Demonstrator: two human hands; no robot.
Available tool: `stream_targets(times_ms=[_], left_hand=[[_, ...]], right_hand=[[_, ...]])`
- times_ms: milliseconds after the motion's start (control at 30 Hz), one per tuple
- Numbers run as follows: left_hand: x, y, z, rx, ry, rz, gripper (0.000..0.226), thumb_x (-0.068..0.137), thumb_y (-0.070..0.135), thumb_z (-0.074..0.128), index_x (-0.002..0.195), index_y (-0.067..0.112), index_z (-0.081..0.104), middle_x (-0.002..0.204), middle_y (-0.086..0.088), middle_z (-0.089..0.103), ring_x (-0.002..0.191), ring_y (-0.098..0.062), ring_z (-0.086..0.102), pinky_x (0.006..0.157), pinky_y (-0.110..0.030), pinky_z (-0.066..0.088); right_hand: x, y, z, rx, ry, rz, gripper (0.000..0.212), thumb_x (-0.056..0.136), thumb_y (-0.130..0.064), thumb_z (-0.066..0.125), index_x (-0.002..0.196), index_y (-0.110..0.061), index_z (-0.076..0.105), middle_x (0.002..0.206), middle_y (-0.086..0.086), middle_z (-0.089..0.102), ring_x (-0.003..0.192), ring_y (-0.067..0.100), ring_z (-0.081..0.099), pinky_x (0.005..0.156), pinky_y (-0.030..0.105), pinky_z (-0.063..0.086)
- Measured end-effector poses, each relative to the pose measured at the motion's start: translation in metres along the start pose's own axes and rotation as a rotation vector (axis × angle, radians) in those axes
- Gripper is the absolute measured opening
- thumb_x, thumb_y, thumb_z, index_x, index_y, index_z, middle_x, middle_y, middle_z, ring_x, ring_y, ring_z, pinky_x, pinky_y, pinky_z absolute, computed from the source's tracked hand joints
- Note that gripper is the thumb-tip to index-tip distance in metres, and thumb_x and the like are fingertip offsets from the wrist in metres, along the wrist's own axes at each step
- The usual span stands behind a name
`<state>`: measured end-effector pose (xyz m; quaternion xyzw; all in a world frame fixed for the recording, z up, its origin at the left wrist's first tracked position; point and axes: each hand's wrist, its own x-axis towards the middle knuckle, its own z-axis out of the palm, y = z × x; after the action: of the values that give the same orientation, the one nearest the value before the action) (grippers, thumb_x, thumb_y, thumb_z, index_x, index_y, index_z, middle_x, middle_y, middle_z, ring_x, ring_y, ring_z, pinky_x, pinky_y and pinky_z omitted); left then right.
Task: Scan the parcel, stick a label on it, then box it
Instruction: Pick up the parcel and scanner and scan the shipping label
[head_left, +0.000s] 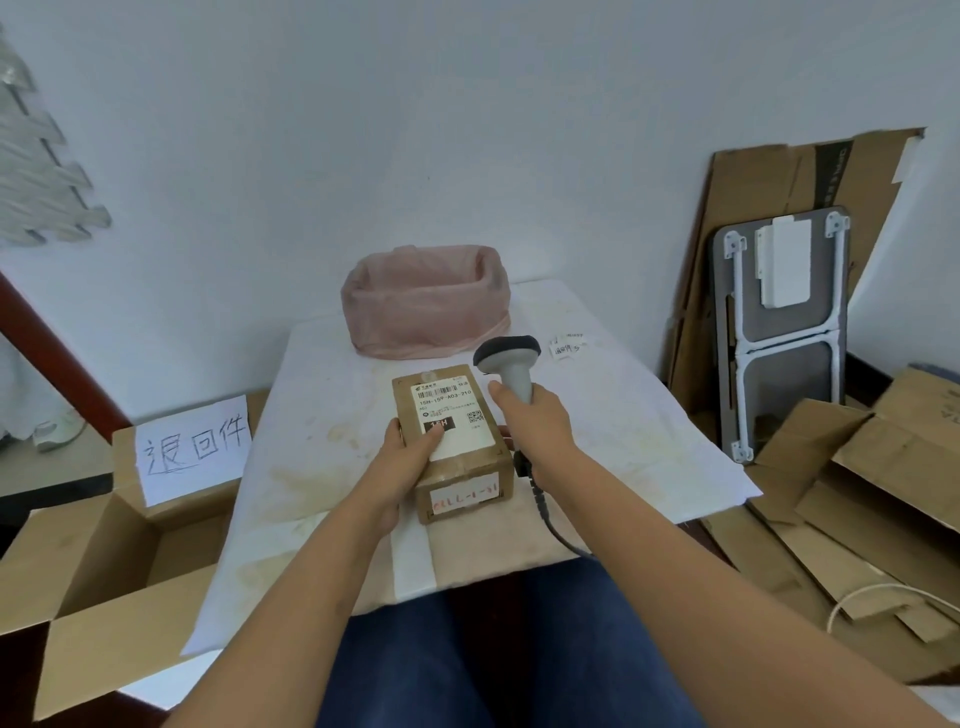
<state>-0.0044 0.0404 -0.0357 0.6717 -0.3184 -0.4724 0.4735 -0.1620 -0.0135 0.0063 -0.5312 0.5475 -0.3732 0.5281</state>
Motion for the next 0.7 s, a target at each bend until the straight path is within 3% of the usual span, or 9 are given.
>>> stream_targets(times_ms=[133,267,367,467,567,700], left_hand=[[-0.002,0.015,-0.015,0.064,-0.103,-0.052,0.072,0.091,0.034,0.069,0.149,0.039,0.027,0.122,0.001,0.071,0.096,-0.021,0.073,0.072,-0.036,0.059],[0.005,0.026,-0.029,0.026,-0.156,-0.113,0.084,0.082,0.027,0.08,0.146,0.042,0.028,0.112,-0.009,0.076,0.101,-0.033,0.073,0.084,-0.055,0.059],[0.01,0.027,-0.023,-0.071,-0.117,-0.018,0.088,0.08,0.021,0.082,0.147,0.041,0.028,0.112,-0.007,0.076,0.097,-0.028,0.074,0.075,-0.05,0.061],[0.016,0.028,-0.01,-0.129,-0.094,0.07,0.09,0.079,0.017,0.082,0.146,0.043,0.027,0.125,-0.008,0.067,0.102,-0.026,0.072,0.071,-0.047,0.062],[0.023,0.031,0.001,-0.157,-0.085,0.144,0.091,0.079,0.013,0.082,0.146,0.045,0.028,0.133,-0.004,0.057,0.112,-0.027,0.066,0.075,-0.047,0.062],[0.037,0.033,0.01,-0.232,-0.084,0.212,0.094,0.081,0.007,0.079,0.148,0.043,0.024,0.14,0.002,0.05,0.122,-0.023,0.06,0.072,-0.04,0.063]], right_hand=[[-0.003,-0.004,-0.003,0.02,-0.011,-0.025,0.05,0.059,-0.067,0.051,0.084,-0.024,0.058,0.091,0.008,0.071,0.086,0.029,0.072,0.083,0.05,0.058],[0.002,-0.007,-0.007,0.076,-0.012,-0.037,0.027,0.087,-0.045,0.058,0.097,-0.02,0.058,0.095,0.004,0.069,0.087,0.024,0.072,0.087,0.045,0.058],[0.006,-0.009,-0.011,0.1,0.021,-0.047,0.028,0.091,-0.039,0.057,0.105,-0.014,0.059,0.093,0.001,0.069,0.089,0.02,0.07,0.088,0.043,0.057],[0.005,-0.018,-0.017,0.086,0.069,-0.075,0.033,0.091,-0.04,0.056,0.106,-0.012,0.061,0.084,0.0,0.069,0.078,0.015,0.067,0.085,0.04,0.055],[0.002,-0.032,-0.028,0.125,0.037,-0.1,0.031,0.09,-0.034,0.06,0.11,-0.01,0.057,0.082,0.006,0.065,0.066,0.013,0.06,0.073,0.034,0.052],[0.0,-0.053,-0.049,0.173,-0.084,-0.125,0.021,0.085,-0.015,0.064,0.104,-0.013,0.054,0.076,-0.001,0.063,0.06,0.015,0.061,0.059,0.024,0.048]])
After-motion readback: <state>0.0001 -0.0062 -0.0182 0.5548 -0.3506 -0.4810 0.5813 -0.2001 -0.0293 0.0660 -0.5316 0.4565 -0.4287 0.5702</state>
